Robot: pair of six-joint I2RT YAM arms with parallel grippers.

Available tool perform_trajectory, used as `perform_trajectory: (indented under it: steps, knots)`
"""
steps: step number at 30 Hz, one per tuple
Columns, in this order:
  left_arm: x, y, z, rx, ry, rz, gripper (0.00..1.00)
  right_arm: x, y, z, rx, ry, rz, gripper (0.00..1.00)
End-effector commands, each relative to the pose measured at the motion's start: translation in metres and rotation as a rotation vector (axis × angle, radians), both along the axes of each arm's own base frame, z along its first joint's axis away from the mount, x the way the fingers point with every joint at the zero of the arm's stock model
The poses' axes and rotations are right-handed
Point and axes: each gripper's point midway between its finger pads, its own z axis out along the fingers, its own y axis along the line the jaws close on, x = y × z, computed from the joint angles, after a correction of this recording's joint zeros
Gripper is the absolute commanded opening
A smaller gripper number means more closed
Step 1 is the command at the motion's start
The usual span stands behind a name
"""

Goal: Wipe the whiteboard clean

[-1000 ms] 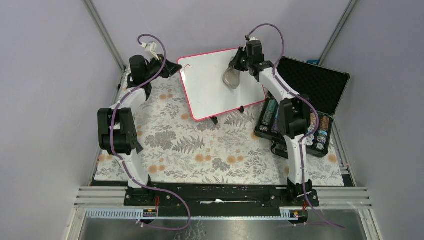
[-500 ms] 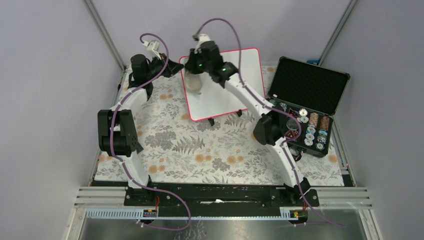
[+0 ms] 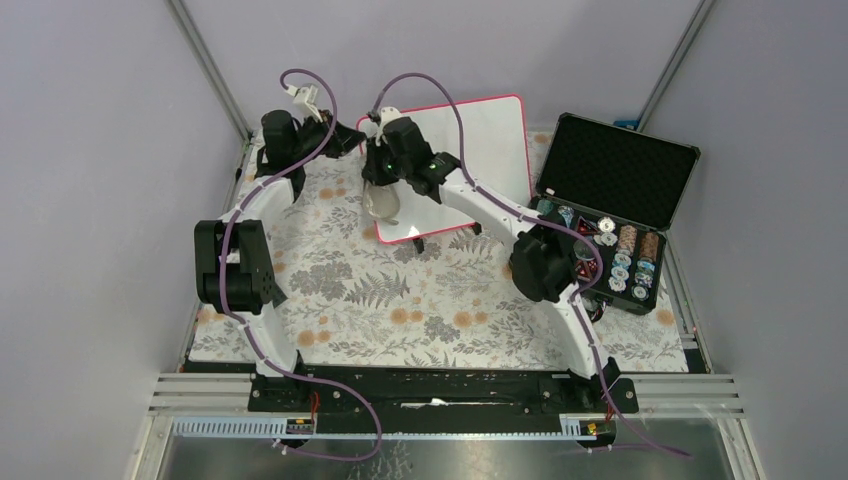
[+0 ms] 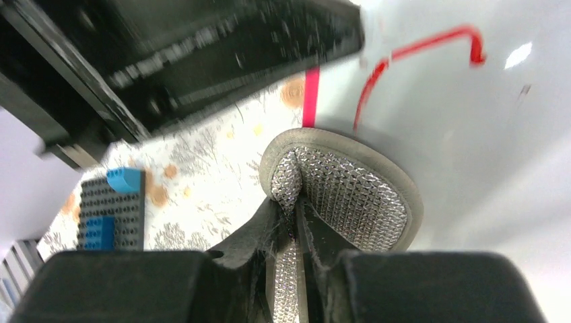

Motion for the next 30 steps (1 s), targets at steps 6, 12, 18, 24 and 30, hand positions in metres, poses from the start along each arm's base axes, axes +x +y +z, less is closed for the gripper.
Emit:
perform_trajectory:
  steps: [6,12,18,24,30]
  knots:
    - [-0.023,-0.034,0.03,0.019,-0.106,-0.121,0.0,-0.003,-0.037,0.002,-0.026,0.038,-0.048,0.0]
    - [-0.025,-0.037,0.032,0.015,-0.11,-0.129,0.0,0.029,-0.046,0.045,0.055,-0.017,-0.104,0.0]
    - [-0.023,-0.038,0.029,0.011,-0.105,-0.131,0.0,0.056,-0.062,0.092,0.147,-0.076,-0.168,0.0]
    - [-0.023,-0.038,0.03,0.01,-0.107,-0.133,0.0,0.079,-0.062,0.098,0.138,-0.132,-0.193,0.0]
    - [-0.023,-0.038,0.032,0.01,-0.11,-0.132,0.0,0.082,-0.048,0.072,0.138,-0.095,-0.16,0.0]
